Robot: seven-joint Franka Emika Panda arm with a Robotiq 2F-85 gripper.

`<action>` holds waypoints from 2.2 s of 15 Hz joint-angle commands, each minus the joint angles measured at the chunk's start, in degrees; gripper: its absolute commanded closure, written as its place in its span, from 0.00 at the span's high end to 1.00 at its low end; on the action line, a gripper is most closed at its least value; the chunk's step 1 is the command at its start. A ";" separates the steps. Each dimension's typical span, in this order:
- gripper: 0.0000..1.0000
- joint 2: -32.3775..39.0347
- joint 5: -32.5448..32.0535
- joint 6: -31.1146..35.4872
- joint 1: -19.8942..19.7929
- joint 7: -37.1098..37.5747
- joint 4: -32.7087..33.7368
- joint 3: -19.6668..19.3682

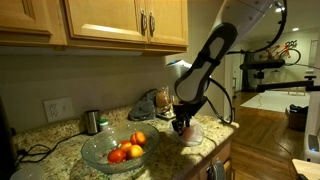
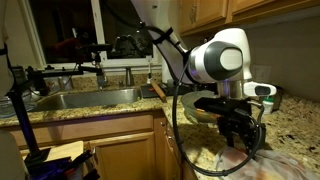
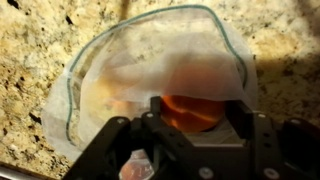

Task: Take one peach from the plastic and put it in the glass bowl

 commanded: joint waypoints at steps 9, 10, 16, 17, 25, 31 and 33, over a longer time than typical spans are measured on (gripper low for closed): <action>0.79 1.55 1.21 -1.94 -1.38 -2.39 0.89 0.68; 0.68 1.76 1.22 -1.93 -1.43 -2.41 0.90 0.66; 0.45 1.67 1.11 -1.73 -1.52 -2.35 0.94 0.53; 0.45 1.56 1.06 -1.75 -1.49 -2.30 0.96 0.52; 0.45 0.32 0.01 -1.54 -0.74 -1.35 0.73 0.15; 0.45 -1.67 -1.30 -1.31 -0.05 -0.44 -0.08 -0.32; 0.45 -2.25 -1.67 -1.14 0.12 -0.18 -0.36 -0.40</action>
